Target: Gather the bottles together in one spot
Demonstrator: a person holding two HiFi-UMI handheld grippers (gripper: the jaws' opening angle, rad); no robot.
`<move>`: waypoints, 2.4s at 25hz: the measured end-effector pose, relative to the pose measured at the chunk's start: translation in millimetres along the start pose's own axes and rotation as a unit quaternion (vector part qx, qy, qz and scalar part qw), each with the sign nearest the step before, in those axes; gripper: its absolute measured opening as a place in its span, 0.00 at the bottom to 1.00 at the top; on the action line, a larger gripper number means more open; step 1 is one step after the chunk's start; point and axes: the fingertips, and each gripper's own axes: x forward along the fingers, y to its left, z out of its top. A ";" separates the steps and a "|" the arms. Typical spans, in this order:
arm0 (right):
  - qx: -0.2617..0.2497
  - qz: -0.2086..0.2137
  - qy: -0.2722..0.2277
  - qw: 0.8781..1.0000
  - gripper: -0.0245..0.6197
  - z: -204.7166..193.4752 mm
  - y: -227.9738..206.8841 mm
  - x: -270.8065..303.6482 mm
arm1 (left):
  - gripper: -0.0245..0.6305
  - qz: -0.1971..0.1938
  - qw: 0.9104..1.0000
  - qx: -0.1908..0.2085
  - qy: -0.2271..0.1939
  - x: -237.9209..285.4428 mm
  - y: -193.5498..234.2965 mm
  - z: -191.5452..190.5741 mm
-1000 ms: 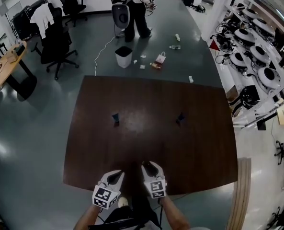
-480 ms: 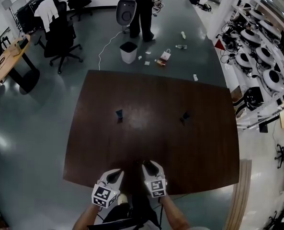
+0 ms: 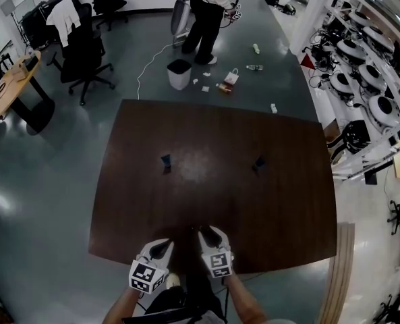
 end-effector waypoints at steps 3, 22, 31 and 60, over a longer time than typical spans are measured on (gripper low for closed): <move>0.000 0.000 0.001 1.000 0.24 -0.4 -0.6 0.1 | 0.04 -0.002 1.000 0.001 0.000 1.2 -1.7 -0.7; 0.060 -0.006 -0.052 0.997 0.37 38.1 -11.4 -43.4 | 0.04 0.012 1.000 0.008 -0.006 -5.0 7.1 15.0; 0.060 -0.026 -0.100 0.993 0.04 105.5 -55.3 -67.0 | 0.04 0.041 0.998 0.009 -0.038 -2.9 23.5 56.5; -0.059 0.149 -0.094 0.983 0.04 200.7 -81.3 79.6 | 0.04 0.157 0.984 -0.038 -0.078 21.9 113.9 95.9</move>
